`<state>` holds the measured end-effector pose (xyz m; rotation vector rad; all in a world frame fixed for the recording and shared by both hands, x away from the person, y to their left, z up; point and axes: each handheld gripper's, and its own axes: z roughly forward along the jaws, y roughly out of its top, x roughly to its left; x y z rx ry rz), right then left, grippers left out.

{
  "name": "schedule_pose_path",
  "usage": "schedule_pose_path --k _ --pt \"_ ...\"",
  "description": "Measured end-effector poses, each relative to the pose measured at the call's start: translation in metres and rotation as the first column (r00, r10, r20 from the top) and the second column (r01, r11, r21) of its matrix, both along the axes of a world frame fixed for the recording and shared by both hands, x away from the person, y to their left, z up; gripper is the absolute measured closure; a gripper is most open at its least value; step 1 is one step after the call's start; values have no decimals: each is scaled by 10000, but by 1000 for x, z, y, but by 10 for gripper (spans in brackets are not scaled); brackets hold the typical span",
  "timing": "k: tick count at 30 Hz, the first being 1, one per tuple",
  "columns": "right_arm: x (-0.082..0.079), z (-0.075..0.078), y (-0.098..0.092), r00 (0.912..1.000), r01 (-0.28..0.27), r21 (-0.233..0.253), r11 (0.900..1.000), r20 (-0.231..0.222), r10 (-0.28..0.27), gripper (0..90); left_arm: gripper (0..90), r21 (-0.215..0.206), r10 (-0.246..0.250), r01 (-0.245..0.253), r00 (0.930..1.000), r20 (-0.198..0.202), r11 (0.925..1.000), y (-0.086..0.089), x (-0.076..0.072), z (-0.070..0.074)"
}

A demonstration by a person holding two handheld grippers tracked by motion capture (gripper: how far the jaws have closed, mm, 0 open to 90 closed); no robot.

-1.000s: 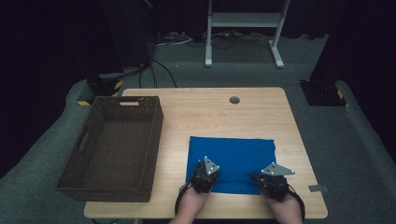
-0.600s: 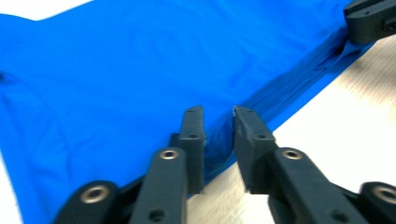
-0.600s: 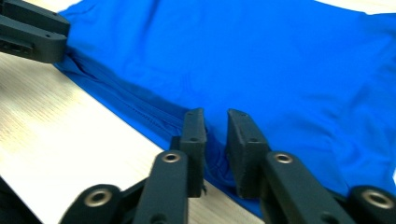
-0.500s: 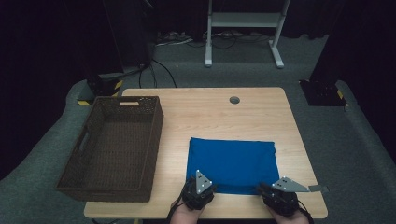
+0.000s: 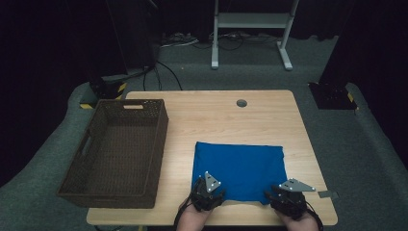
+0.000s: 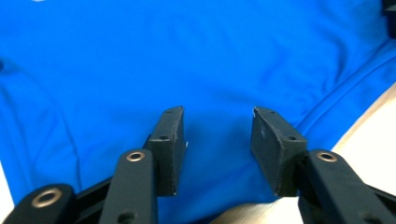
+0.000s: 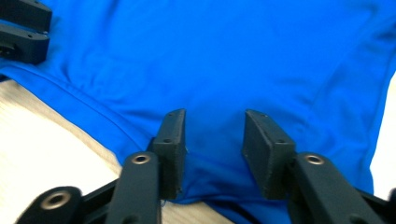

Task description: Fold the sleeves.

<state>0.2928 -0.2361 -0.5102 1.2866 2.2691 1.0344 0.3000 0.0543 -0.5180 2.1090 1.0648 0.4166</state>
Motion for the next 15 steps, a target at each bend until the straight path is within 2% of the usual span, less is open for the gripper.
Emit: schedule_pose_path --k 5,9,15 --pt "-1 -5 2 9999 -7 -396 9992 -109 3 483 470 368 37 -47 9996 276 9993 2 -3 -1" --pt "-1 -7 3 9999 96 -548 9984 44 -94 426 415 316 65 -77 9993 362 9995 5 -3 -2" --pt "0 -7 2 9998 184 -630 9978 131 -176 419 392 195 70 -76 9994 347 9998 6 -1 -4"
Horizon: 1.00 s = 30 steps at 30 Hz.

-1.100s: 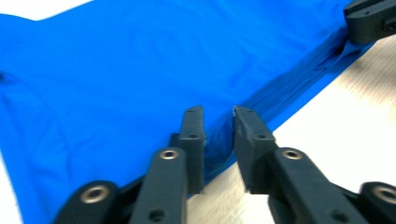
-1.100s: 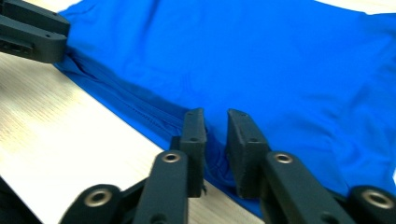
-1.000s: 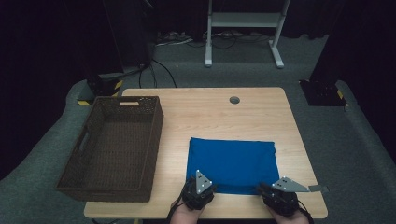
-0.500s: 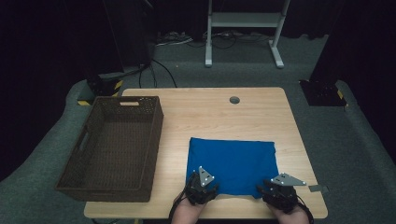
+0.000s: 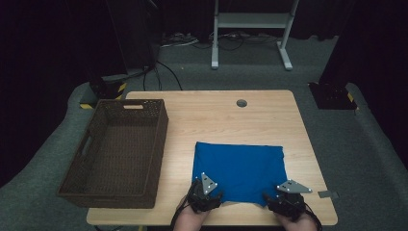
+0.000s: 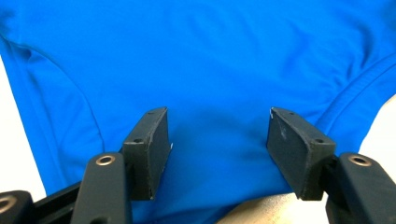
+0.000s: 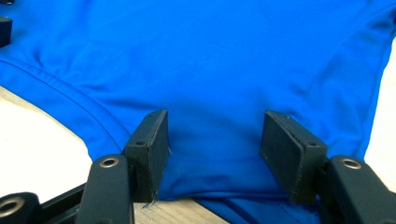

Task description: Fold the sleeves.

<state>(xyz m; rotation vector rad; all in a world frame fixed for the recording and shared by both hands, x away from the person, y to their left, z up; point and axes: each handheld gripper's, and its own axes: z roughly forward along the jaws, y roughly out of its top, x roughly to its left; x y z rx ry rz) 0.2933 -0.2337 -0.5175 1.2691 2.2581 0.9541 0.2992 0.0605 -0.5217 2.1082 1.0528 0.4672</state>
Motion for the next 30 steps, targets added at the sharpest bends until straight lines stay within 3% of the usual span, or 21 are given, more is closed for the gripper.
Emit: schedule_pose_path --k 13,16,20,24,30 --pt "8 2 -16 9991 387 -114 9992 -170 -389 418 413 -51 -292 293 9995 91 9996 -18 8 0" --pt "8 3 -20 9985 499 -155 9986 -239 -503 411 412 63 -650 650 9979 7 9979 -21 8 1" --pt "7 3 -26 9976 633 -165 9979 -276 -638 405 372 240 -1081 1075 9938 264 9939 -22 5 5" --pt "7 5 -28 9962 755 -278 9968 -415 -766 382 354 -273 -597 611 9969 507 9978 -6 8 9" --pt "15 11 -24 9963 836 -278 9961 -191 -842 324 329 -798 322 -296 9990 306 9964 28 16 12"
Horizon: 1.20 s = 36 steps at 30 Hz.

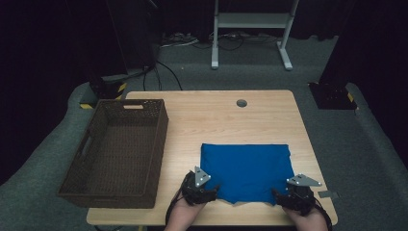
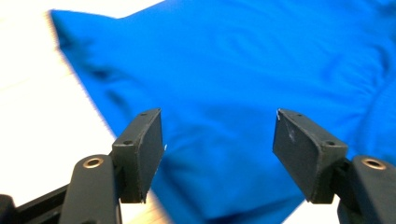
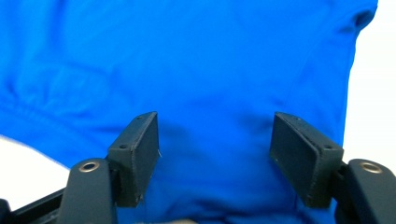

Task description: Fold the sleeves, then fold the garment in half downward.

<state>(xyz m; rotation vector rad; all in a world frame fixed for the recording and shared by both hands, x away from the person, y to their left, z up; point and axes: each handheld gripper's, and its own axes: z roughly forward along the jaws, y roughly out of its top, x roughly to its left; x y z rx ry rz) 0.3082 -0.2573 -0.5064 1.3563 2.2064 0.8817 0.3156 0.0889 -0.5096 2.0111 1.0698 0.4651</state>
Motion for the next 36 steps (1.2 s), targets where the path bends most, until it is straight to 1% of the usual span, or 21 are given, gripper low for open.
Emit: schedule_pose_path --k 2,4,7,9,11,13,16,18,21,23,27,31,36 --pt "5 2 2 10000 55 73 10000 -53 -55 315 328 -25 217 -217 9998 -42 9998 8 2 -1" --pt "11 2 5 9999 59 4 10000 -94 -59 303 322 154 393 -393 9992 3 9991 14 4 -2" --pt "18 3 9 9997 96 -113 9999 -206 -99 284 314 173 655 -652 9977 -196 9977 22 8 -7" --pt "21 4 11 9997 82 -182 9998 -229 -86 274 312 106 790 -787 9963 -336 9968 25 9 -9" --pt "24 4 12 9998 65 -175 9998 -213 -69 268 310 4 846 -846 9958 -348 9964 28 10 -9" --pt "27 4 13 9997 48 -216 9998 -246 -53 265 307 19 932 -932 9950 -353 9956 29 11 -10" --pt "32 1 16 9991 15 -274 9996 -422 -26 261 305 -5 1073 -1074 9936 -344 9942 32 14 -10" --pt "35 -1 17 9984 29 -189 9998 -569 -40 261 302 10 1207 -1207 9919 -399 9927 34 15 -12" --pt "37 -3 18 9983 15 -311 9995 -586 -33 263 298 156 1335 -1329 9898 -496 9910 36 17 -16" --pt "38 -4 19 9984 37 -344 9994 -567 -57 267 291 202 1418 -1410 9889 -440 9898 36 18 -16" --pt "38 -4 20 9985 -25 -492 9988 -545 -1 272 272 446 1643 -1627 9858 -360 9857 37 20 -16" --pt "38 -3 18 9984 -49 -525 9986 -568 19 284 250 661 1704 -1681 9849 -307 9836 35 21 -17" --pt "36 -3 11 9982 -14 -542 9985 -594 -18 295 242 704 1686 -1663 9853 -275 9836 36 20 -17"
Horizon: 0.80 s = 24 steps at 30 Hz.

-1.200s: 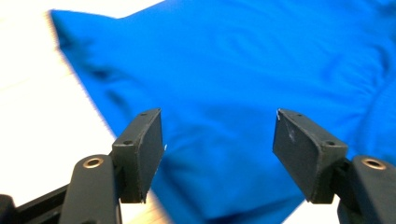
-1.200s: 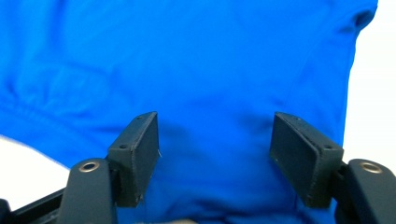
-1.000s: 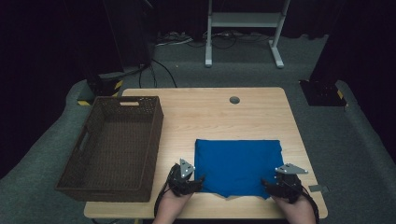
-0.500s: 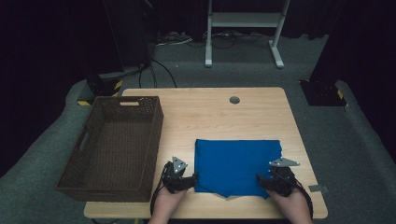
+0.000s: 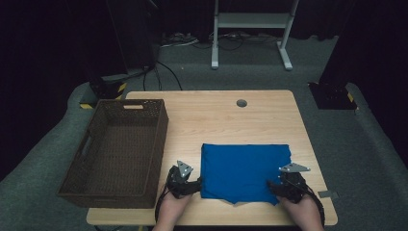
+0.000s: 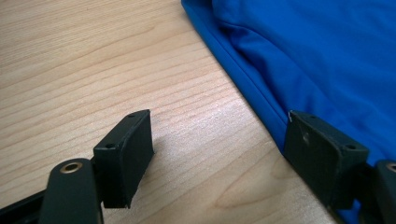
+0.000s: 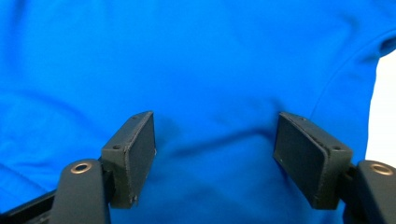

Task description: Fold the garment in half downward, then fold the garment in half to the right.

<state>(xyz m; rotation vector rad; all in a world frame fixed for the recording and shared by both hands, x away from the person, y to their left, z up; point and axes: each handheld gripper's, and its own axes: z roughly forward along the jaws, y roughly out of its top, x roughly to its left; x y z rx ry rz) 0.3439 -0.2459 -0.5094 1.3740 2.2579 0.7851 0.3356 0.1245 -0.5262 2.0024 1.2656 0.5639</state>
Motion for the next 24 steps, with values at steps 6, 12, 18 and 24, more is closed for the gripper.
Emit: schedule_pose_path --k 6,12,18,24 --pt "-5 0 -13 10000 77 -12 10000 32 -77 296 245 1 -10 10 10000 -13 10000 0 -1 0" --pt "-11 0 -29 9997 250 -59 9997 70 -250 295 248 14 -23 23 10000 -12 10000 0 -2 0" --pt "-17 0 -46 9989 466 -58 9989 95 -466 295 248 27 -56 56 10000 -24 10000 0 -2 0" --pt "-22 2 -55 9977 678 -259 9974 69 -676 281 246 19 -80 80 10000 -15 10000 -1 -1 0"
